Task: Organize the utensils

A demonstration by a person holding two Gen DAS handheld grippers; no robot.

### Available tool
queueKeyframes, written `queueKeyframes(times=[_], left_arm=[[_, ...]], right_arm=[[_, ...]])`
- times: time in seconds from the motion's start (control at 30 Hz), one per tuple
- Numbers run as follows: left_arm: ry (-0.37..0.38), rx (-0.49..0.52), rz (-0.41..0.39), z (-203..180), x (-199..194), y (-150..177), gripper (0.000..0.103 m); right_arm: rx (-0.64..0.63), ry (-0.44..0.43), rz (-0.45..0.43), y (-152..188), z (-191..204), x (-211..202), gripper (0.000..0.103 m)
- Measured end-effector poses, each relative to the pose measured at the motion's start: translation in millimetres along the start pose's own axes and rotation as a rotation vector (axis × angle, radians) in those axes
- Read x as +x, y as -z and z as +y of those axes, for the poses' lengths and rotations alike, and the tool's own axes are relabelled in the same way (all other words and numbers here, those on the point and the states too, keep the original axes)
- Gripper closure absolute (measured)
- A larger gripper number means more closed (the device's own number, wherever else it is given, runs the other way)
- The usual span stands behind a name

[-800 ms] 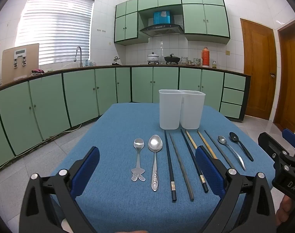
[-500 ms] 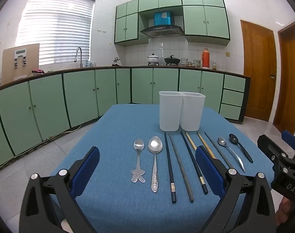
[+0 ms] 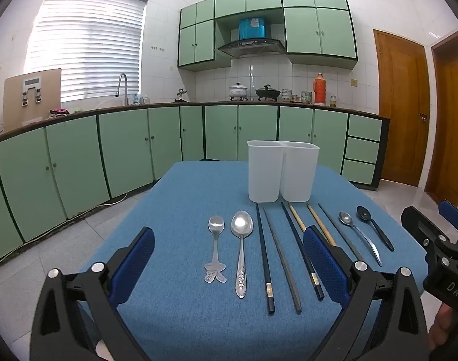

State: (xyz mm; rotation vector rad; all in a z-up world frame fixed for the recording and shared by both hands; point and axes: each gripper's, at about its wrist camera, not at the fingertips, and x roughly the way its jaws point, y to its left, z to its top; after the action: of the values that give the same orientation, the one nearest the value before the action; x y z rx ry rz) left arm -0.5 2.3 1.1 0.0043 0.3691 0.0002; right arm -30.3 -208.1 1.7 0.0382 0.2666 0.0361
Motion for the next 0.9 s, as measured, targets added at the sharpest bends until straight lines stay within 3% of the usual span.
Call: queueKeyframes(times=[0.9], left_arm=[[-0.001,0.003,0.0,-0.3,-0.6,0.4,0.006]], right_arm=[[0.001,-0.001,0.002,-0.8,1.5,-1.1,0.005]])
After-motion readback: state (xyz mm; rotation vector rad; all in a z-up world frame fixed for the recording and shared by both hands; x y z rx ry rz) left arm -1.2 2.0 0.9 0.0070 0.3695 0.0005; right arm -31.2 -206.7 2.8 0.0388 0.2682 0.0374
